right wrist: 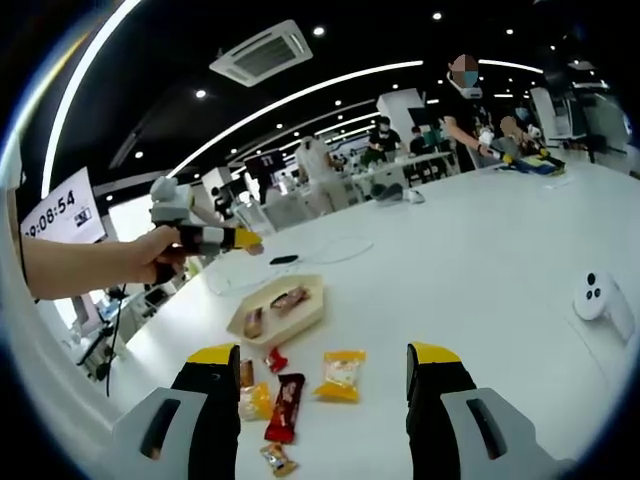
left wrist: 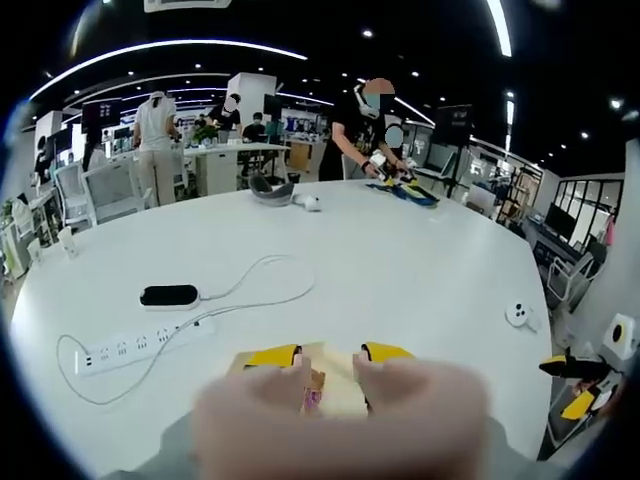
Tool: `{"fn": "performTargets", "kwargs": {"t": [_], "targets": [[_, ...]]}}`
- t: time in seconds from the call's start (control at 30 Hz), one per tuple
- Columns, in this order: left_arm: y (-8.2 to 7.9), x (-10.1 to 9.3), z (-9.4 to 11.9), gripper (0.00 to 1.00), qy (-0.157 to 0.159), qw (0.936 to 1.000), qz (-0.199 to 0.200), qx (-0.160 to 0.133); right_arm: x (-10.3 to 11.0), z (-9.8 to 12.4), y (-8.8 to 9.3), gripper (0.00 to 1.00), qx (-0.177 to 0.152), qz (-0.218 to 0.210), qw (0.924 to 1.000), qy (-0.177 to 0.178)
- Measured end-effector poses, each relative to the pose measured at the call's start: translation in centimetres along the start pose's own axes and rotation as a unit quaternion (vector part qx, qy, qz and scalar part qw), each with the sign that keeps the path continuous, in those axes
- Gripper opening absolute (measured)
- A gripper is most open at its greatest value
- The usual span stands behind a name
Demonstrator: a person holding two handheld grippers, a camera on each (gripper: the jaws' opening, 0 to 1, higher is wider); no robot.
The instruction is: Place the target food into the container with the food tongs after gripping and lifting it, then release it inside without dropping or visibly crushing the food.
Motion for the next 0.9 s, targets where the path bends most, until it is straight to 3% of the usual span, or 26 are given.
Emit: {"fn": "performTargets", "kwargs": {"t": [0.9], "targets": [[0.7, 0.1, 3.1, 0.23, -0.014, 0.9998, 0.012, -0.011, 1.2, 0.5, 0.7, 0.69, -0.004, -0.005, 0.9999, -0.013]]}}
Point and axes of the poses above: the point that each gripper's makers call its tool centre point, and the gripper's own axes: z roughly backward along the fingers, x roughly to its left, y roughly out of its underside, the point moved 8 cm from there along z, roughly backward along the fingers, and after that the axes turned 7 degrees about -z, right-handed, at the moved point
